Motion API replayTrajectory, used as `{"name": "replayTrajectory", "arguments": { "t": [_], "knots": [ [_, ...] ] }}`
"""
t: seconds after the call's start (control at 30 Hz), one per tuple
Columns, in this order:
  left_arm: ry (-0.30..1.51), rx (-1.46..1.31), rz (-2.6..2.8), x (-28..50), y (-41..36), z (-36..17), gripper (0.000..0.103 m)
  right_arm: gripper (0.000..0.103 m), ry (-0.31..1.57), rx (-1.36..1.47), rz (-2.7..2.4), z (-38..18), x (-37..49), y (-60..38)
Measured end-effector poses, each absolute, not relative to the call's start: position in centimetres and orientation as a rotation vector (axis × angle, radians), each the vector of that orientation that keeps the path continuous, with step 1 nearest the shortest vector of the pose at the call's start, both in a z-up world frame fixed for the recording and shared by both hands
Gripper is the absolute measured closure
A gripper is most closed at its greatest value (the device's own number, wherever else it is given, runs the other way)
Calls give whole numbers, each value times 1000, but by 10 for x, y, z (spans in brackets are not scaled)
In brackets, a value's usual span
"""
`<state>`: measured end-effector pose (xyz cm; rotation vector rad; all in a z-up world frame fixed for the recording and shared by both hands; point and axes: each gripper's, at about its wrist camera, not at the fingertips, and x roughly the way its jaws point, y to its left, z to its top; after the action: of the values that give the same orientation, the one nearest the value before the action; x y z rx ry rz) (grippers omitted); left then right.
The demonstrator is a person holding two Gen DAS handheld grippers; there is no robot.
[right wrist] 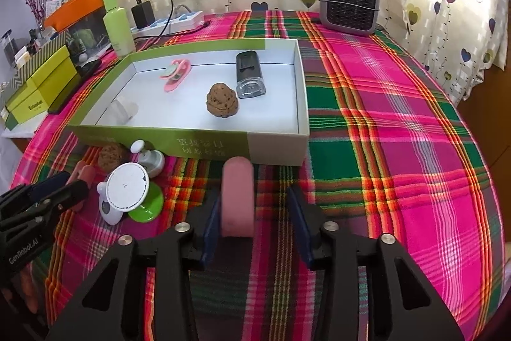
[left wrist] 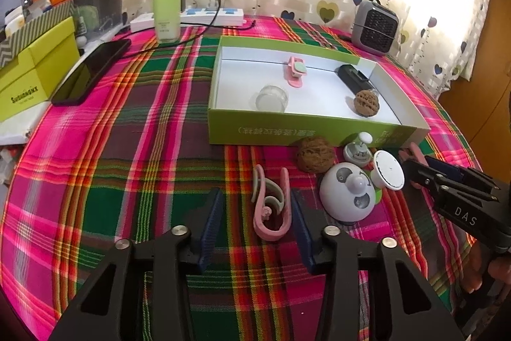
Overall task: Organize objects
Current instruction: 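Close the right tool on the pink rectangular block while the left tool grasps the pink hook clip, then carry the pink block and pink hook clip over into the white box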
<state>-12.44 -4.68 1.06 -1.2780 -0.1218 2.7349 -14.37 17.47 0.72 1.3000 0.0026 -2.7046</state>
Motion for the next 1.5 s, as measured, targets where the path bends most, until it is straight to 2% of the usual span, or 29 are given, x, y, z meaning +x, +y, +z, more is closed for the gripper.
{"name": "replayTrajectory", "arguments": {
  "t": [0.17, 0.33, 0.5, 0.67, 1.5],
  "knots": [
    [-121, -1280, 2741, -125, -47, 11, 68, 67, 12, 1298, -2702, 7, -143, 176],
    [-128, -1284, 2751, -126, -49, 10, 76, 71, 13, 1296, -2699, 8, -143, 175],
    [-135, -1287, 2759, -126, -51, 10, 81, 80, 8, 1294, -2698, 8, -142, 176],
    [-137, -1286, 2760, -126, -52, 10, 81, 84, 12, 1293, -2692, 8, -142, 175],
    [-150, -1248, 2754, -121, -50, 21, 81, 84, -44, 1245, -2649, 17, -136, 175]
  ]
}}
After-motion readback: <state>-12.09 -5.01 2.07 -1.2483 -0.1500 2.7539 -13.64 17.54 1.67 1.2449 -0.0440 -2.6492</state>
